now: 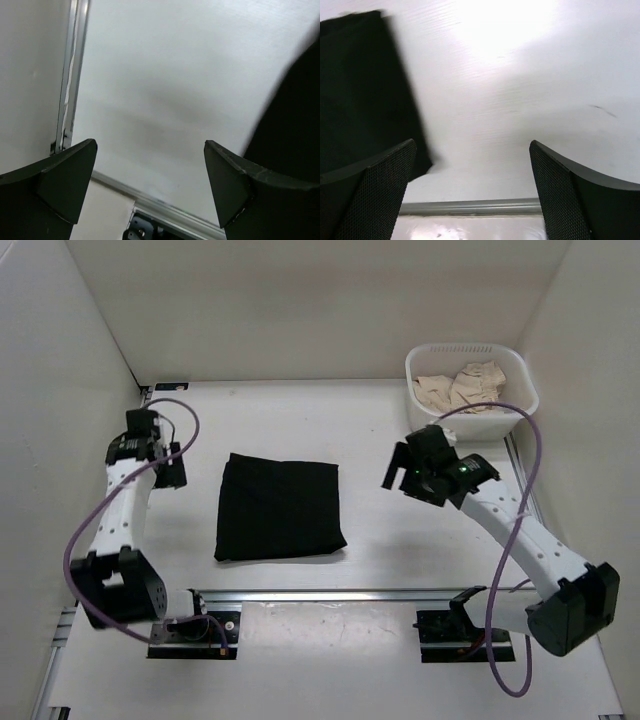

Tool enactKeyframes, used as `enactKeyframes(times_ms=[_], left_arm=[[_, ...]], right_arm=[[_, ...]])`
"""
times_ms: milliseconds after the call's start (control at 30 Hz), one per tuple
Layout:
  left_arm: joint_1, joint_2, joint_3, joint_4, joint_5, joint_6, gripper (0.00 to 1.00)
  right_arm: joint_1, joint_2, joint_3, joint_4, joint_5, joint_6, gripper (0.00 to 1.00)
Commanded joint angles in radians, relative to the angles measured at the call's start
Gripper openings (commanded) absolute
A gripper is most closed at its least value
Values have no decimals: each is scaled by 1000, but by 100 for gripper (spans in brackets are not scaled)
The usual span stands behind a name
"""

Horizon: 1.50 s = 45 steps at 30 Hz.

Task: Fold and stack the trousers
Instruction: Fold the trousers

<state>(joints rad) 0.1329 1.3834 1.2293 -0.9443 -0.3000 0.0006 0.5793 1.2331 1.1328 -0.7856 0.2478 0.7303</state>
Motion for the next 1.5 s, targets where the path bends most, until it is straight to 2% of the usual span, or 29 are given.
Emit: enactKeyframes(times_ms=[0, 133, 333, 700, 1267, 1467], left_arm=[[66, -147, -89, -14, -4, -1, 100], [114, -247, -250, -33, 7, -1, 100], [139, -380, -341, -42, -4, -1, 100], [139, -460, -309, -114, -34, -1, 100], [139, -422, -291, -114, 7, -1, 100], [139, -412, -291, -114, 16, -1, 100]], right_arm=[[-62, -72, -31, -190, 126, 8, 98], [-105, -222, -62, -210, 168, -15, 98], [-119, -282, -100, -244, 157, -25, 98], [-119, -311, -130, -198, 65, -14, 98], [-119, -244, -108, -207, 64, -66, 98], [-119, -228, -139, -189, 16, -77, 98]])
